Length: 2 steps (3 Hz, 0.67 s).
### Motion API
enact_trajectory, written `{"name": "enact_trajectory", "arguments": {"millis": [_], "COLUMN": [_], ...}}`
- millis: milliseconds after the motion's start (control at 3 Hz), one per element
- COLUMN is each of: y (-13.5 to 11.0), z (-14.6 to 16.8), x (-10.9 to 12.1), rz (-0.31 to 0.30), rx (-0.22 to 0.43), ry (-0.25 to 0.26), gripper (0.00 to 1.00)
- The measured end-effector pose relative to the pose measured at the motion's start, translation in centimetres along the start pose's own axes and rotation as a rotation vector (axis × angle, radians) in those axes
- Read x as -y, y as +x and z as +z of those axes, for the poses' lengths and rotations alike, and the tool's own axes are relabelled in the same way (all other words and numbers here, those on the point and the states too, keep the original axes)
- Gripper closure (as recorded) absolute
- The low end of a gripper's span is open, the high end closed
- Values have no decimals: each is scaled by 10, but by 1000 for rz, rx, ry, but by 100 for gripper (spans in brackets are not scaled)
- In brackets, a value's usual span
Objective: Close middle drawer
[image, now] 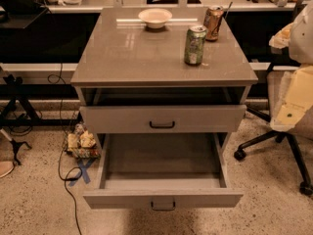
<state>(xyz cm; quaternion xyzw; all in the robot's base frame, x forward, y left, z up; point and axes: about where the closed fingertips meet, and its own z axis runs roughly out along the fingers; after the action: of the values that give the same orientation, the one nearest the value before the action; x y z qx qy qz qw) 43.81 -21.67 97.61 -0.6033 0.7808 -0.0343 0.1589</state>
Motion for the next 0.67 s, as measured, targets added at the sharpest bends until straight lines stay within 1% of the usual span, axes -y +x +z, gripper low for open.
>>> {"name": "enact_trajectory", "arguments": {"millis": [333,667], "y": [0,9], "z": [0,17], "x": [0,1], "rz": [0,39], "rx": [0,9], "ry": [0,-48], "gripper": [0,0]}}
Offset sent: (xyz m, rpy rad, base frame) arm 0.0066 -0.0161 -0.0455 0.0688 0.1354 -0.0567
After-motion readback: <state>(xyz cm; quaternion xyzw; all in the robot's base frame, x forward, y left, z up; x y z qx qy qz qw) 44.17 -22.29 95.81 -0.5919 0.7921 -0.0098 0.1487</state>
